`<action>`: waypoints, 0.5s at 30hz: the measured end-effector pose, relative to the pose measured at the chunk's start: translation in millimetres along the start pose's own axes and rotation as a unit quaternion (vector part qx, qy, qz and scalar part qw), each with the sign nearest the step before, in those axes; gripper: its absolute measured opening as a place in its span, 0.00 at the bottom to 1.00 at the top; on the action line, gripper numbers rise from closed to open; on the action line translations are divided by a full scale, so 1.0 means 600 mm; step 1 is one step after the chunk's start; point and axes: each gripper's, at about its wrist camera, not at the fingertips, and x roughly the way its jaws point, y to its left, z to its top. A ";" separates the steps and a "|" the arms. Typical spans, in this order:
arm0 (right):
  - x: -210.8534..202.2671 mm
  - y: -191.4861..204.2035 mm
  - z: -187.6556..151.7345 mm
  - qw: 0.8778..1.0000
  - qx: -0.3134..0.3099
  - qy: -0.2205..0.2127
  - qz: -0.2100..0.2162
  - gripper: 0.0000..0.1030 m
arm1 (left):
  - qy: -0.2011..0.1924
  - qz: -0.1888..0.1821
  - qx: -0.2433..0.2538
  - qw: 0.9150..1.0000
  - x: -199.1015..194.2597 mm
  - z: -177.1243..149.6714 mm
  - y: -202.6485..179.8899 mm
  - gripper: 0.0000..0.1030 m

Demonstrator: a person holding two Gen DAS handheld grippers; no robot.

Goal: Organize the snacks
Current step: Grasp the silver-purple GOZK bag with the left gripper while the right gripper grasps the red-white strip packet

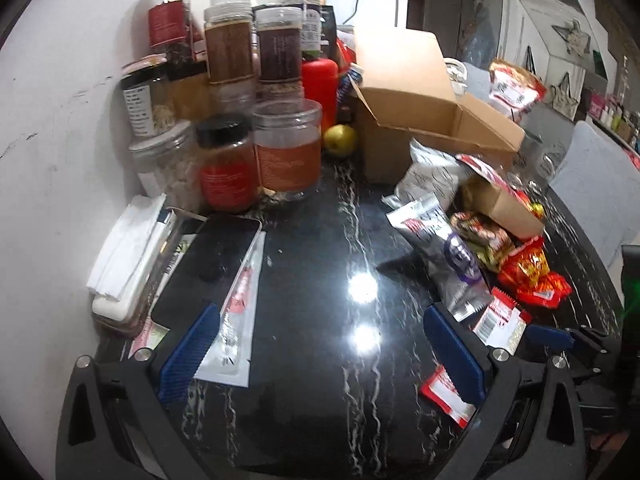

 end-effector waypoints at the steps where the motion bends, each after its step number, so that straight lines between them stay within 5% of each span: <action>1: 0.005 0.002 0.005 1.000 0.002 0.001 -0.005 0.84 | 0.000 0.001 -0.002 1.000 0.001 0.003 0.003 1.00; 8: 0.037 0.031 0.026 0.999 -0.001 0.010 -0.052 1.00 | -0.002 0.004 -0.015 1.000 0.022 0.020 0.020 1.00; 12: 0.057 0.066 0.021 0.992 -0.056 0.010 -0.110 1.00 | 0.008 0.012 -0.006 1.000 0.037 0.026 0.016 1.00; 15: 0.048 0.064 0.015 0.993 -0.069 -0.003 -0.101 0.91 | 0.014 0.005 -0.006 1.000 0.044 0.028 0.012 1.00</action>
